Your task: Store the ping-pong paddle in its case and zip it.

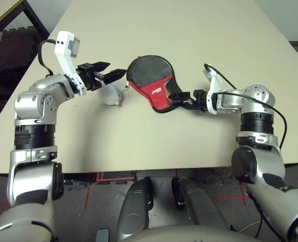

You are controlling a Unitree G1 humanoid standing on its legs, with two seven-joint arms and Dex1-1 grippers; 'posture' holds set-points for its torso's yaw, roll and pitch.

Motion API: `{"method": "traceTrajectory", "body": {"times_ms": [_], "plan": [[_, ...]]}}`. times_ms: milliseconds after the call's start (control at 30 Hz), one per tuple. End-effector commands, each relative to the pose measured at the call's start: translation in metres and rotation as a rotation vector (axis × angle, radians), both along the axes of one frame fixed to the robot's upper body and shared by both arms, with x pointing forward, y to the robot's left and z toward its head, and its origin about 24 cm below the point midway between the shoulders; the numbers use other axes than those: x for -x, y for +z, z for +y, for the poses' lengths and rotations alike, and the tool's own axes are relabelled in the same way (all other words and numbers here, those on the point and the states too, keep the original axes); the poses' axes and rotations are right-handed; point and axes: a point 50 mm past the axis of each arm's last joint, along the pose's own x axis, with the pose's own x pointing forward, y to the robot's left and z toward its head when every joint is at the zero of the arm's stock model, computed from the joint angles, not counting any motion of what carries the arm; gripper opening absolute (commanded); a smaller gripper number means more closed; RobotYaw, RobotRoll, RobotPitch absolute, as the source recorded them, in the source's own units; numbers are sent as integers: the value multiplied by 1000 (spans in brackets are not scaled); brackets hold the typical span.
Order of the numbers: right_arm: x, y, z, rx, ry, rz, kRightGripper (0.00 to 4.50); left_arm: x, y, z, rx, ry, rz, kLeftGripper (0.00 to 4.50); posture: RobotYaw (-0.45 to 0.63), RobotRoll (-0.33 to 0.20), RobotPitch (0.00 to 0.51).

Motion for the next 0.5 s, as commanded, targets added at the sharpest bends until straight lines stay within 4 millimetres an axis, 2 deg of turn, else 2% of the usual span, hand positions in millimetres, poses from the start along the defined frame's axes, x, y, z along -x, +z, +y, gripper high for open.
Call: {"method": "traceTrajectory", "body": {"times_ms": [33,233,267,333,500], "plan": [[-6,-12,7,19,-42,21,4482,0,2,-3,-8,-4,-18,4500,-14,0,168],[-10,-18,14,-3,-67,34,4482,-1,1,-5,-4,-4,-20,4500,-20,0,171],[-10,-19,15,-3,-68,34,4330,-2,1,-5,-4,-4,-21,4500,-22,0,172],[-10,-21,17,-3,-70,34,3923,-2,0,-6,-3,-5,-21,4500,-23,0,172],[-9,-22,17,24,-69,33,2300,-4,-1,-8,-1,-10,-22,4500,-30,0,174]]}}
